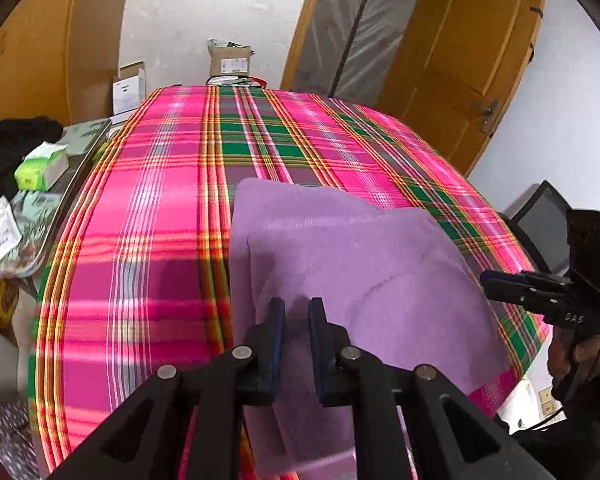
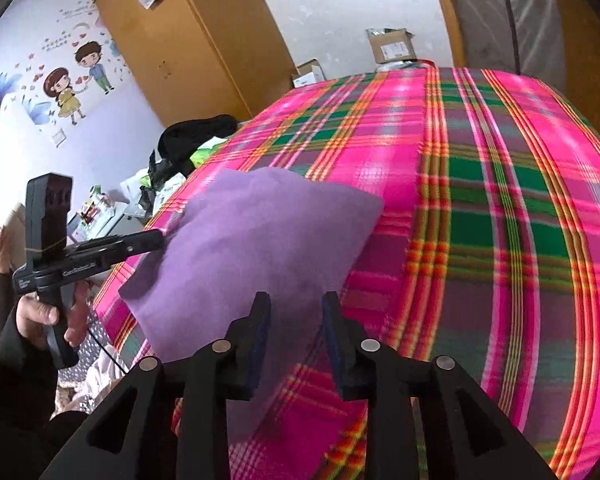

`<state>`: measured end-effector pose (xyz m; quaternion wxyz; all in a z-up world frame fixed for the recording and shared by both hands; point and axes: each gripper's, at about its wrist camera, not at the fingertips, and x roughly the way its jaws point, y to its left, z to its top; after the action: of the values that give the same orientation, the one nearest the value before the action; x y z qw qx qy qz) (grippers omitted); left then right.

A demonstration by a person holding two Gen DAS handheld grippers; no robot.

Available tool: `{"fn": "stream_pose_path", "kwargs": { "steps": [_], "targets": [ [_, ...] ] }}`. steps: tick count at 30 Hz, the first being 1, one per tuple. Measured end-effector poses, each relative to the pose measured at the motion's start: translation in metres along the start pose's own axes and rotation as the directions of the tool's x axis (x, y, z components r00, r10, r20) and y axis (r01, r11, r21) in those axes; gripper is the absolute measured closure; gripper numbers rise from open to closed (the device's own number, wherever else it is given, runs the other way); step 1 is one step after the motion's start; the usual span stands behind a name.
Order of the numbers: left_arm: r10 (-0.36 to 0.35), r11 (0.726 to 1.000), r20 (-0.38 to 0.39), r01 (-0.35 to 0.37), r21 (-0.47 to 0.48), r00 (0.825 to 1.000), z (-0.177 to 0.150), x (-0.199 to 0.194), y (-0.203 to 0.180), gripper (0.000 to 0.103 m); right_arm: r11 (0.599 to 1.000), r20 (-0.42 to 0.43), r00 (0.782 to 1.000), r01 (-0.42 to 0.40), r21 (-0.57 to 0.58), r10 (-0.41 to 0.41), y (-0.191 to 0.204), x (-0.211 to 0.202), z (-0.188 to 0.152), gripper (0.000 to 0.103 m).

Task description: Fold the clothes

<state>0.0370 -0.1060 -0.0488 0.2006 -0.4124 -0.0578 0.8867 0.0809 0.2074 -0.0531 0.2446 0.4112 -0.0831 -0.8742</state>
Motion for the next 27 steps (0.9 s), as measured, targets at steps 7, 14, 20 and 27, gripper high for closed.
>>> {"fn": "stream_pose_path", "kwargs": {
  "steps": [7, 14, 20, 27],
  "targets": [
    [-0.008, 1.000, 0.004, 0.008, 0.004, 1.000, -0.001, -0.003, -0.010, 0.089, 0.998, -0.001, 0.998, 0.055, 0.005, -0.055, 0.010, -0.006, 0.003, 0.066],
    [0.003, 0.999, 0.018, -0.004, 0.042, 1.000, -0.002, -0.003, -0.029, 0.089, 0.996, 0.005, 0.997, 0.073, -0.052, -0.073, 0.027, -0.017, -0.003, 0.066],
    [0.033, 0.996, 0.040, -0.036, 0.081, 0.999, -0.008, -0.007, -0.045, 0.089, 0.996, 0.012, 0.997, 0.075, -0.056, -0.074, 0.031, -0.023, -0.008, 0.066],
    [0.034, 0.996, 0.032, -0.036, 0.079, 0.999, -0.013, -0.010, -0.056, 0.089, 0.996, 0.007, 0.997, 0.077, -0.055, -0.077, 0.032, -0.027, -0.015, 0.066]
  ]
}}
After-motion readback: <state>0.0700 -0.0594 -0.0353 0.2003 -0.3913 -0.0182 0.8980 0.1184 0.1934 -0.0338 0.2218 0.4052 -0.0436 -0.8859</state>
